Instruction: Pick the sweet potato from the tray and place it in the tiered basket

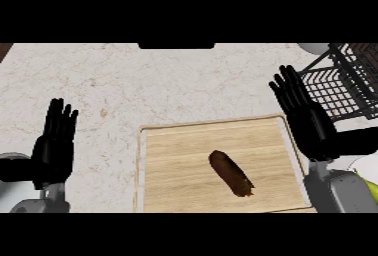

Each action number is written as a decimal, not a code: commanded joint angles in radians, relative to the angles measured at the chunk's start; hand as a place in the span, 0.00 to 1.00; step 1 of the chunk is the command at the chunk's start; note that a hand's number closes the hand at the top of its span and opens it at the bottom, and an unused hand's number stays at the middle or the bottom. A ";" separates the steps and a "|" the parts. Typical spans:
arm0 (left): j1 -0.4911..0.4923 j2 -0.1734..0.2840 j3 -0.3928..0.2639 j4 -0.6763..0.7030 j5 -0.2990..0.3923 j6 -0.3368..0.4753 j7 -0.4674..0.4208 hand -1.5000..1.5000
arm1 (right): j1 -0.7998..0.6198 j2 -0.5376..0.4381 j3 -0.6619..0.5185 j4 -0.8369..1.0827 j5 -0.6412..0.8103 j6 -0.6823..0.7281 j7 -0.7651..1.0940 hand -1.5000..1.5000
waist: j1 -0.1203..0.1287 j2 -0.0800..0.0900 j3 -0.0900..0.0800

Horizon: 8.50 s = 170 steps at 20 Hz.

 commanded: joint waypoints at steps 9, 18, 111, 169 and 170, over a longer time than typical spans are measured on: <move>-0.119 0.034 -0.229 0.005 -0.251 0.036 0.092 0.50 | -0.322 -0.106 0.183 0.099 -0.049 0.319 0.219 0.00 | 0.044 -0.016 0.014; -0.139 -0.008 -0.258 0.005 -0.292 0.076 0.139 0.50 | -0.406 -0.306 0.069 0.139 -0.602 0.881 0.364 0.00 | 0.023 -0.023 0.014; -0.098 -0.107 -0.112 -0.080 -0.455 -0.060 0.203 0.50 | -0.497 -0.262 0.762 -0.251 1.223 1.015 0.001 0.00 | 0.027 -0.024 0.013; -0.054 -0.186 -0.047 -0.103 -0.516 -0.099 0.218 0.50 | 0.201 -0.238 0.058 -0.144 1.592 0.485 0.153 1.00 | -0.015 -0.031 0.013; -0.058 -0.173 -0.058 -0.126 -0.525 -0.111 0.237 0.50 | 0.200 -0.263 0.010 -0.182 1.561 0.514 0.138 1.00 | -0.007 -0.030 0.013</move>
